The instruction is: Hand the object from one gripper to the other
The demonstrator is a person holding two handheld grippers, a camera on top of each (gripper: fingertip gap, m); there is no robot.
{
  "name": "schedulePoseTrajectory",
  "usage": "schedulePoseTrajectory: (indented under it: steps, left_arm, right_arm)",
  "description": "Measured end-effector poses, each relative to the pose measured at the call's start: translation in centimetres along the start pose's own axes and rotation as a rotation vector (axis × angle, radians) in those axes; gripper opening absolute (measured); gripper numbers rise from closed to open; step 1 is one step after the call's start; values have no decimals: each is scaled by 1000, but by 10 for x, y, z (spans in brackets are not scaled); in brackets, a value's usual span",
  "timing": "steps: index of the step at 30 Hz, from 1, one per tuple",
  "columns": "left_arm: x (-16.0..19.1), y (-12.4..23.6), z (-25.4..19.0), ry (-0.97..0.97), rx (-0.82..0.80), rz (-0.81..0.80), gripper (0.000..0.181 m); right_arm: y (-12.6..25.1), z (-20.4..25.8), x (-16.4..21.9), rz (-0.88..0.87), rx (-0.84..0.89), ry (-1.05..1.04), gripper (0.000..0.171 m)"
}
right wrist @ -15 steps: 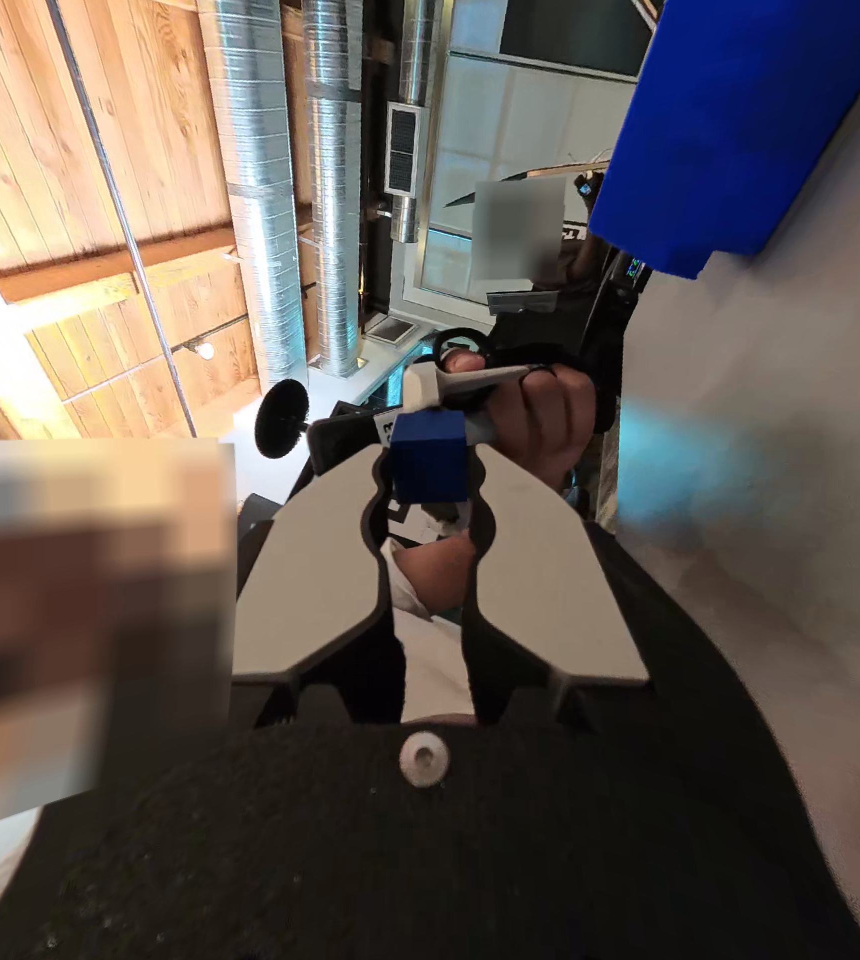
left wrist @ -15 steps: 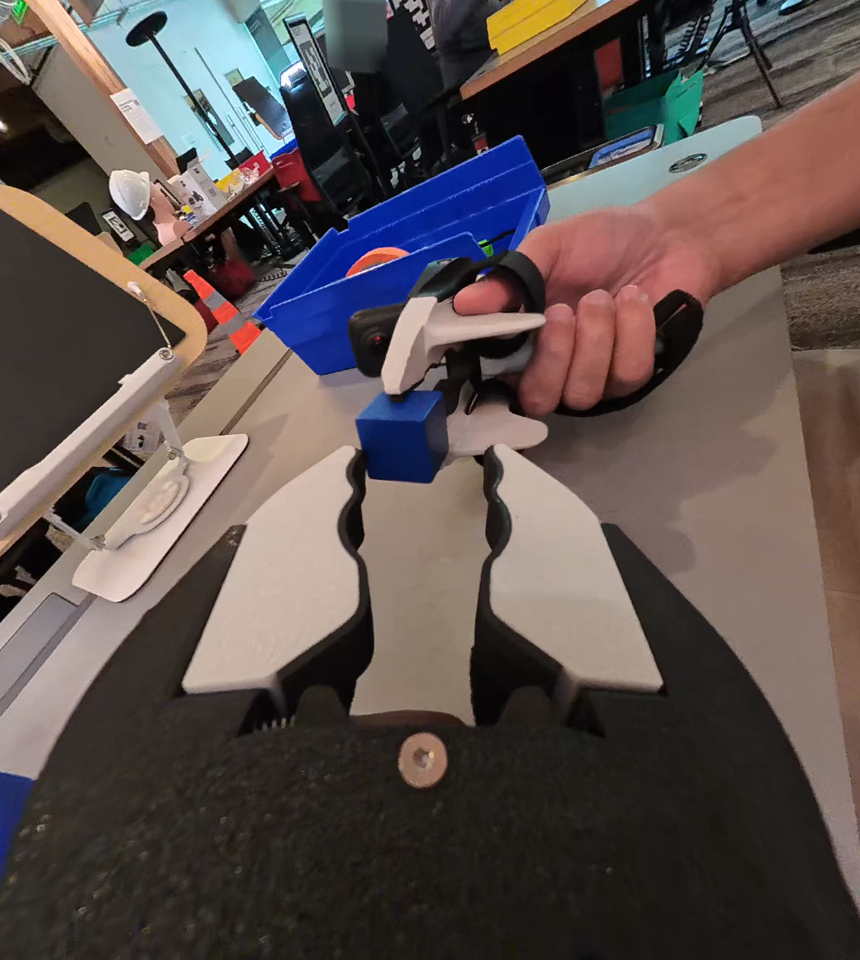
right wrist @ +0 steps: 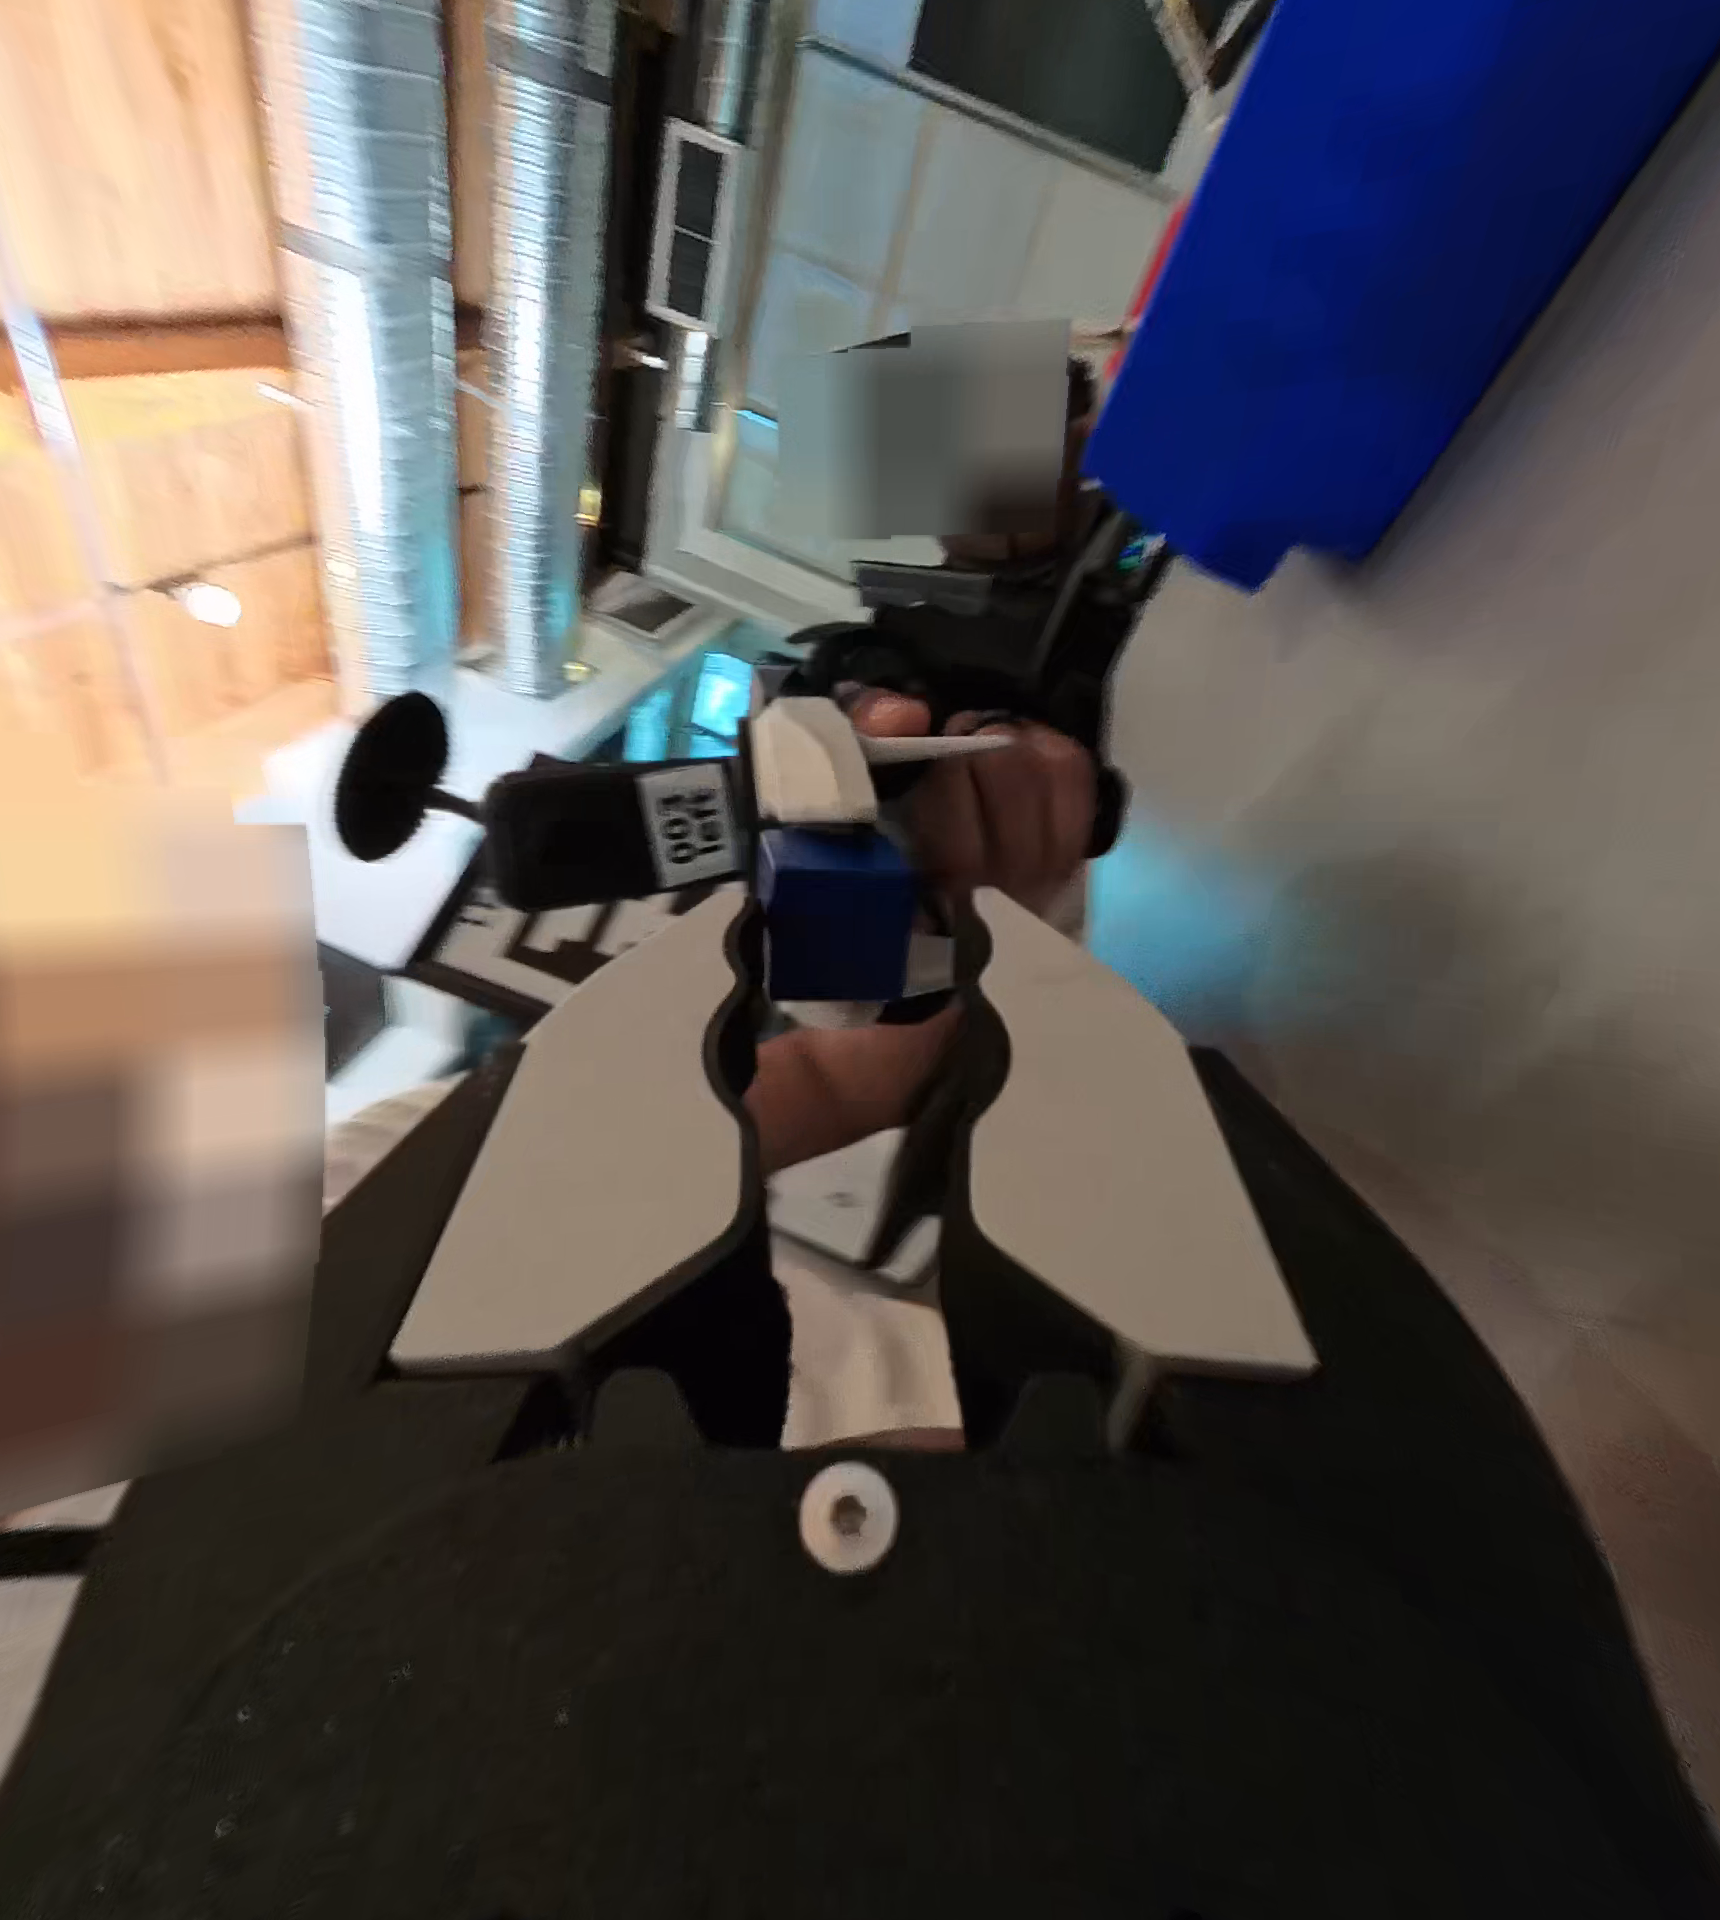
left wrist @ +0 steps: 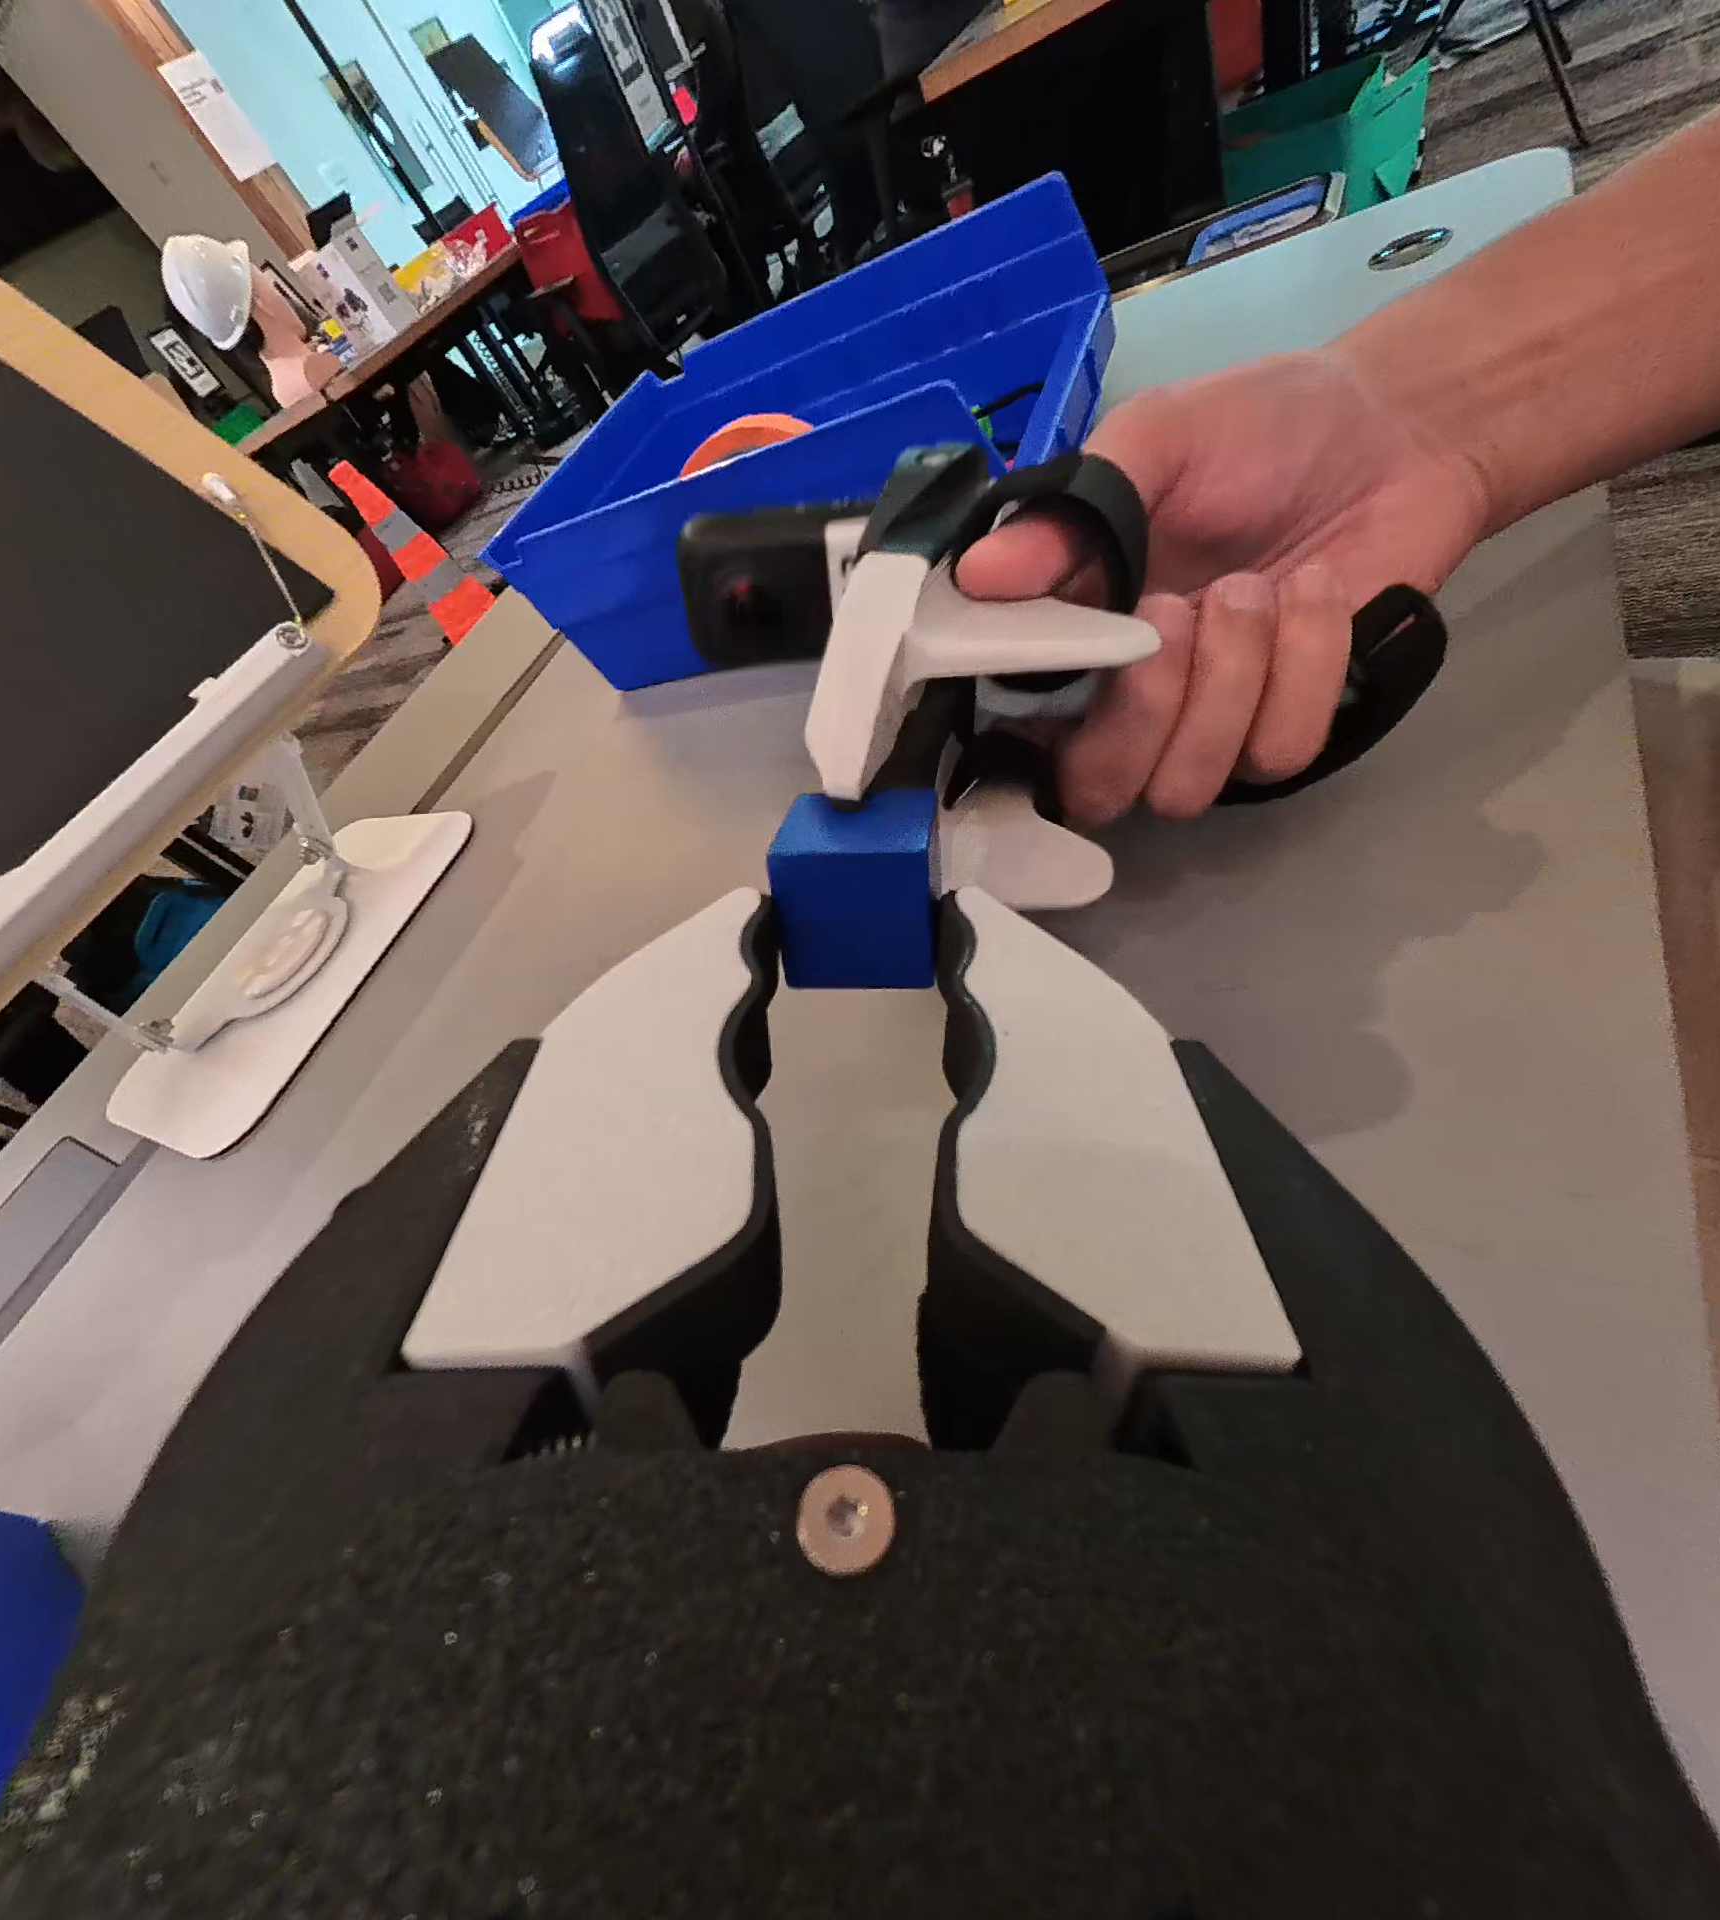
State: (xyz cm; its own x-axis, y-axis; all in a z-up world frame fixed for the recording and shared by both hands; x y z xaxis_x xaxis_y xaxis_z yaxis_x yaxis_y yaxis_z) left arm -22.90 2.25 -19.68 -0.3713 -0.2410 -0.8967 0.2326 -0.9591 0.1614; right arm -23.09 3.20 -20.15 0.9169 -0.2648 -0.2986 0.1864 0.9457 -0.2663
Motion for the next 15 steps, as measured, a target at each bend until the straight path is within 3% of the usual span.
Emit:
schedulePoseTrajectory:
  steps: [7,12,15]
  left_arm:
    - [24,3,26,-165,-179,192,29]
    - [31,-2,21,-422,-218,309,29]
    - [30,-6,15,-480,-218,335,29]
  right_arm:
    - [5,-12,-19,-61,438,545,56]
    - [-3,-20,-16,-85,608,673,56]
    - [-3,-32,-12,-51,698,708,47]
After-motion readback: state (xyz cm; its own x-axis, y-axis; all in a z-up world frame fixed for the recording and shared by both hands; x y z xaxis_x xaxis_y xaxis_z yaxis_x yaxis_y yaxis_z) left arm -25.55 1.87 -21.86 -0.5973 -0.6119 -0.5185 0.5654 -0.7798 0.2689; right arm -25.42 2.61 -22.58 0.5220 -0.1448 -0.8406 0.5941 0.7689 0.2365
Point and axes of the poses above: each gripper's, where its closed fingertips meet, y back along the fingers, x out of its underside, z = x × y across the jaws, the point moved 1 cm from there along y, back along the fingers, and after that the axes turned 8 degrees about -z, right-handed, at the moved point
